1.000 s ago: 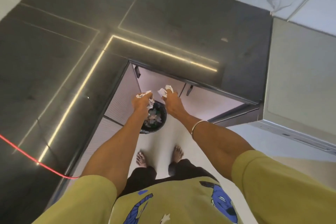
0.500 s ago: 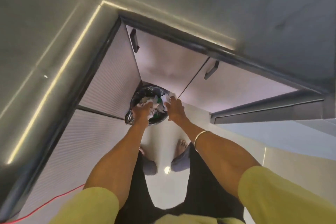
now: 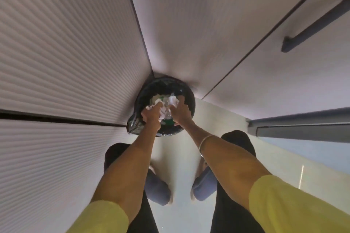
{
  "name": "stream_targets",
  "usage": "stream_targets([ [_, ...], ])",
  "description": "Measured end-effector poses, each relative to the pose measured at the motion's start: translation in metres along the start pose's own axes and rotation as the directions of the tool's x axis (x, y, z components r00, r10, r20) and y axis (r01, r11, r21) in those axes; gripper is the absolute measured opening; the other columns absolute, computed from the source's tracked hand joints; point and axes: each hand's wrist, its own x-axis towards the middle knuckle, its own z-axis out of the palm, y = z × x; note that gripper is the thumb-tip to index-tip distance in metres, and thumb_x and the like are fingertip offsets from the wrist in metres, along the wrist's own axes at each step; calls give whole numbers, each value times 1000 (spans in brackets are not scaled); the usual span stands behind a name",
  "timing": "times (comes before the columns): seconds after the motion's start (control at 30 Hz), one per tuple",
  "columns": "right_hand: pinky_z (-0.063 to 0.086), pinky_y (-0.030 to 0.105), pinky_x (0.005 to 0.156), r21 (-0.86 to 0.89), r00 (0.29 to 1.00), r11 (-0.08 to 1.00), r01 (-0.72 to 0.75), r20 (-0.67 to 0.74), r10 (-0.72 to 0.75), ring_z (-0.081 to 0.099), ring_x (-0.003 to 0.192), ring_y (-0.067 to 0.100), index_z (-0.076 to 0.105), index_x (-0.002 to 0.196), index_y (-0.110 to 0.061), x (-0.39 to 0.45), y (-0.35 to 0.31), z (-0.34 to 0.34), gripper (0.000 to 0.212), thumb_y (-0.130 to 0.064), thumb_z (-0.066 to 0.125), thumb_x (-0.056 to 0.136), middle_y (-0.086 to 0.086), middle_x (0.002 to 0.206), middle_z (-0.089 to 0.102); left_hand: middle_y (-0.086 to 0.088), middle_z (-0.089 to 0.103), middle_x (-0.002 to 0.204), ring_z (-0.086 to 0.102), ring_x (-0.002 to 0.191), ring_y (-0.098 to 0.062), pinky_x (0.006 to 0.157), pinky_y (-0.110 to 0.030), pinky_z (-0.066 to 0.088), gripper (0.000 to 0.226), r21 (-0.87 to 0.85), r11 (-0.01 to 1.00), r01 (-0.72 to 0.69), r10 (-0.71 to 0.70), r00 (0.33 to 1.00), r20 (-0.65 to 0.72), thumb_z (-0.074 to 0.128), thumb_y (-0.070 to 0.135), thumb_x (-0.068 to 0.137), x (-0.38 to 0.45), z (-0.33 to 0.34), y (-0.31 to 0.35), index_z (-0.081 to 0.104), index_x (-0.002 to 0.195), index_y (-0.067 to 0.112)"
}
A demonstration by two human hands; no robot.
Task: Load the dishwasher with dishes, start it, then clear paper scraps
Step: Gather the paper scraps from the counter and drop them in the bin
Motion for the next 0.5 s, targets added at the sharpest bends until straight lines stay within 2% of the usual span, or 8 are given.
stream_targets([
  [0.07, 57, 54, 80, 83, 1000, 996, -30, -9, 30, 65, 92, 38, 16, 132, -44, 23, 7, 18, 61, -54, 54, 85, 14, 117, 61, -11, 68, 117, 65, 105, -29, 96, -44, 53, 64, -11, 999, -30, 29, 997, -78, 86, 35, 68, 19, 10, -8, 63, 120, 6],
  [0.17, 52, 53, 93, 170, 999, 984, -47, 10, 46, 59, 112, 38, 4, 140, -45, 38, 8, 32, 86, -66, 60, 77, 16, 137, 49, -5, 66, 120, 65, 104, -27, 93, -45, 55, 78, -16, 999, -43, 42, 998, -43, 87, 44, 60, 46, 19, -19, 58, 127, 18],
  [0.23, 47, 53, 101, 152, 999, 988, -33, 42, 27, 51, 125, 37, -2, 146, -41, 35, 4, 33, 100, -72, 59, 73, 13, 147, 43, -4, 63, 125, 64, 105, -27, 90, -46, 57, 90, -25, 999, -44, 43, 998, -38, 86, 46, 54, 54, 17, -21, 53, 134, 22],
  [0.3, 48, 50, 101, 128, 998, 991, -33, 56, 26, 56, 122, 35, -9, 150, -38, 32, 6, 32, 103, -69, 59, 79, 12, 147, 45, -5, 58, 133, 60, 113, -29, 95, -47, 53, 92, 38, 998, -54, 56, 996, -74, 80, 52, 59, 48, 12, -16, 49, 140, 20],
  [0.37, 51, 52, 96, 106, 1000, 994, 5, -5, -4, 60, 117, 38, -16, 149, -43, 15, 1, 19, 105, -66, 60, 81, 17, 148, 44, -6, 53, 140, 53, 123, -32, 104, -46, 46, 80, 102, 991, -81, 93, 989, -117, 72, 51, 74, 34, 6, -6, 47, 144, 21],
  [0.43, 49, 55, 96, 69, 999, 997, 44, -29, -42, 52, 126, 41, -14, 150, -42, -7, -9, 0, 100, -59, 60, 85, 17, 157, 30, -10, 54, 141, 50, 127, -34, 107, -45, 43, 68, 153, 982, -107, 128, 983, -128, 65, 46, 82, 8, 1, 5, 49, 143, 22],
  [0.5, 46, 53, 98, 19, 997, 998, 60, -43, -59, 45, 133, 39, -5, 154, -36, -29, -19, -22, 89, -45, 58, 92, 14, 162, 18, -11, 57, 137, 52, 124, -34, 106, -46, 44, 58, 210, 969, -127, 156, 980, -126, 62, 42, 84, -20, -5, 16, 55, 138, 20],
])
